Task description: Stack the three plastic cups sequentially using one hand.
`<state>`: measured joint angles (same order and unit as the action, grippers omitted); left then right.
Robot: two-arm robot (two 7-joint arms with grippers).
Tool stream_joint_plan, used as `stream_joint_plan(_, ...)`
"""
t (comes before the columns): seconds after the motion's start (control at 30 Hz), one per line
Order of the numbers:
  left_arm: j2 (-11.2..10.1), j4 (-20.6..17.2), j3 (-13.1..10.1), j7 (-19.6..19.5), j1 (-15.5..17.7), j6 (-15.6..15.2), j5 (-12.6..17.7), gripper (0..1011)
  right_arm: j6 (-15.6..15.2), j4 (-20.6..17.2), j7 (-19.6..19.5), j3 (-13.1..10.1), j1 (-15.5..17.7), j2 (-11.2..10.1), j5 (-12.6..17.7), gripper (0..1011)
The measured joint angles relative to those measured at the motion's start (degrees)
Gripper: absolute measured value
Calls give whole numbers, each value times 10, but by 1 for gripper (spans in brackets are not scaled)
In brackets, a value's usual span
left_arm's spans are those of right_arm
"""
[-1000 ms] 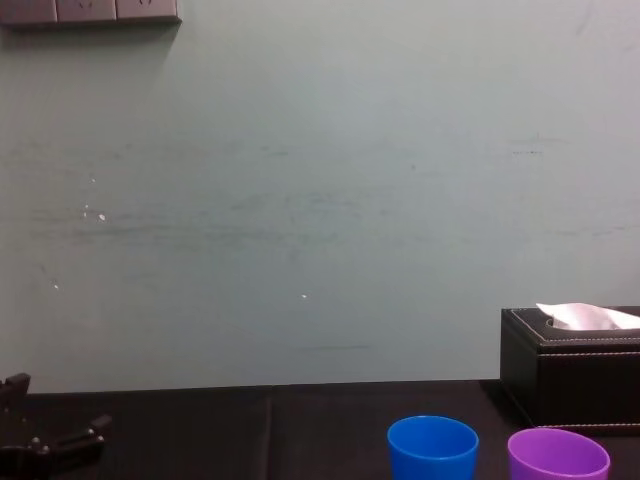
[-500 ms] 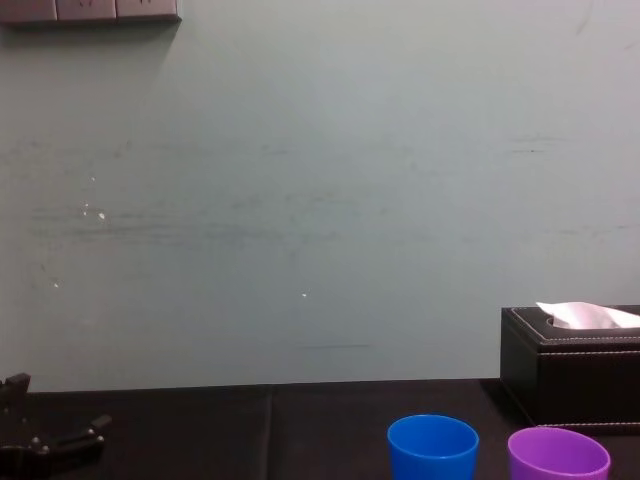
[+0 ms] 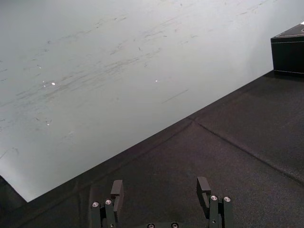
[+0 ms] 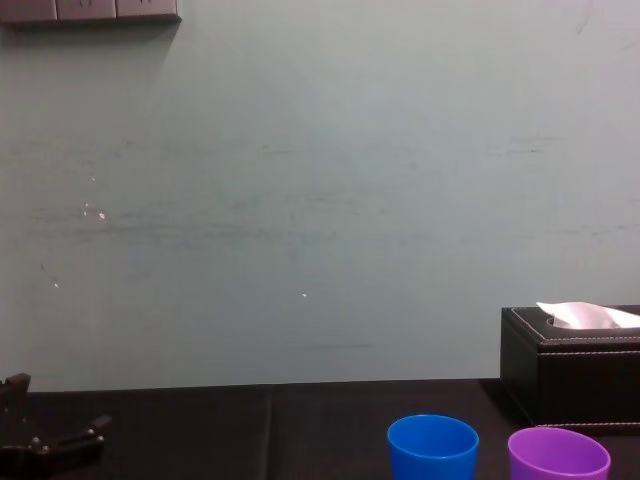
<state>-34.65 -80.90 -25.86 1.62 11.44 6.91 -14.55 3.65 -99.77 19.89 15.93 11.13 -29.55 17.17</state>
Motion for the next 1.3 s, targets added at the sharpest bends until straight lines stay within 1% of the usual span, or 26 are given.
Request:
stream_joint_plan(0.17, 0, 0, 0, 0, 0, 0, 0, 1011, -1, 6, -4, 0, -4, 13, -13, 1003)
stream_joint_plan(0.2, 0, 0, 0, 0, 0, 0, 0, 1011, -1, 9, -5, 0, -5, 18, -16, 1003)
stream_joint_plan(0.63, 0, 0, 0, 0, 0, 0, 0, 1011, 0, 23, -8, -8, -13, 46, -36, 1003)
stream_joint_plan(0.83, 0, 0, 0, 0, 0, 0, 0, 1011, 1, 30, -9, -8, -18, 55, -42, 1003)
stream_joint_plan(0.87, 0, 0, 0, 0, 0, 0, 0, 1011, 0, 33, -11, -8, -21, 60, -45, 1003)
stream_joint_plan(1.03, 0, 0, 0, 0, 0, 0, 0, 1011, -2, 38, -13, -7, -29, 70, -50, 1003)
stream_joint_plan(1.3, 0, 0, 0, 0, 0, 0, 0, 1011, -12, 42, -15, -7, -33, 77, -55, 1003)
